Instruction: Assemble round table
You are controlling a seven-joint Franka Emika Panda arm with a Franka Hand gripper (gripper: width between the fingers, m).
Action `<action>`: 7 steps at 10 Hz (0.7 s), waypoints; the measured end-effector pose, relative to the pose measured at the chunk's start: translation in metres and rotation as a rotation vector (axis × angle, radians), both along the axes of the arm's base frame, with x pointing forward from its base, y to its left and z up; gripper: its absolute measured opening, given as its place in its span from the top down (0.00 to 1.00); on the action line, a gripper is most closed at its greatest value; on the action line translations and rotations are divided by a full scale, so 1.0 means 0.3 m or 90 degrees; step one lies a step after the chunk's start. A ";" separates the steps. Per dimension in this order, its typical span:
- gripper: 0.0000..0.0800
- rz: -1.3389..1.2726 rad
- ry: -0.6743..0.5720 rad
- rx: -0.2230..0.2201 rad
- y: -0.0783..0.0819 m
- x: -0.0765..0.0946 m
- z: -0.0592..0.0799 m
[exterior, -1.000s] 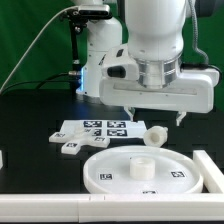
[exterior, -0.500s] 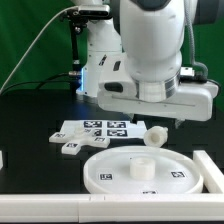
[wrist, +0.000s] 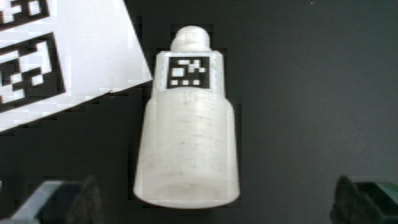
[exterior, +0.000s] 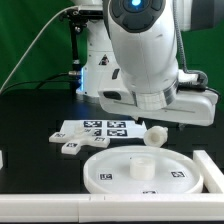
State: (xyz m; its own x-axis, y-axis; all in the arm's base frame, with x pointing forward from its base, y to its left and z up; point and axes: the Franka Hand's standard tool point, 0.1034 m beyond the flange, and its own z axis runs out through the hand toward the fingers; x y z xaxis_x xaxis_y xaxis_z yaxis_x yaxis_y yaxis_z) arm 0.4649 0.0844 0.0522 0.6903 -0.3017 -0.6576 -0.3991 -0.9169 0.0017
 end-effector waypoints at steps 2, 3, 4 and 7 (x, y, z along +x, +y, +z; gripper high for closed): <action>0.19 -0.022 0.023 0.003 -0.019 -0.036 -0.046; 0.19 -0.030 0.035 0.003 -0.028 -0.055 -0.076; 0.19 -0.038 0.043 -0.005 -0.026 -0.073 -0.106; 0.19 -0.044 0.063 -0.017 0.004 -0.104 -0.133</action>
Offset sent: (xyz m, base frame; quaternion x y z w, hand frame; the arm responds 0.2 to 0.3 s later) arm -0.0227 0.0055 -0.0347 0.0366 -0.0254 0.0519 0.9977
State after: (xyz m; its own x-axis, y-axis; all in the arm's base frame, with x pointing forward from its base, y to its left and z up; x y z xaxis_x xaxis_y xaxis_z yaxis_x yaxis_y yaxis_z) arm 0.4336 0.0856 0.0124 0.5995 -0.3642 -0.7127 -0.4574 -0.8866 0.0683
